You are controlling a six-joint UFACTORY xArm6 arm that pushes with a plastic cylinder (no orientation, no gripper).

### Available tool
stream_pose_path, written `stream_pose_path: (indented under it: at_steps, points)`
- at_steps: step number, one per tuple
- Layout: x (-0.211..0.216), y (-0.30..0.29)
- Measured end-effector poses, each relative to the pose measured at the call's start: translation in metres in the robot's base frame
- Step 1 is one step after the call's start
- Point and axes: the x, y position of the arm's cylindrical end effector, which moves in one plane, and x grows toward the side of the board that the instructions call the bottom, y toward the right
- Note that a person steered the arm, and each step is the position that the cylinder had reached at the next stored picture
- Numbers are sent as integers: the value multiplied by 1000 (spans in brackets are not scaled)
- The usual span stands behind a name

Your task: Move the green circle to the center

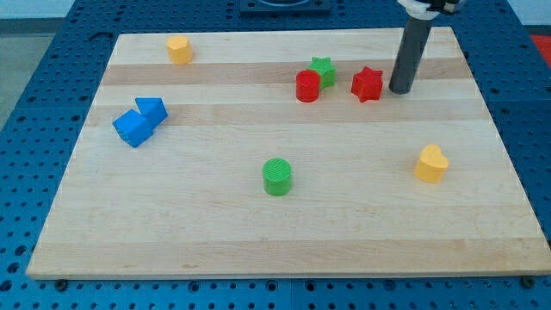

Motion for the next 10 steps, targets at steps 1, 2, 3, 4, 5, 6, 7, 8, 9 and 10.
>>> stream_pose_path:
  at_steps: [1,2,3,4,5,6,7,8,9,10]
  points:
    - [-1,-28]
    - [-3,-51]
    - [-4,-52]
    - [15,-25]
    - [50,-41]
    - [97,-48]
    - [152,-53]
    - [211,-101]
    - [232,-168]
    - [190,-176]
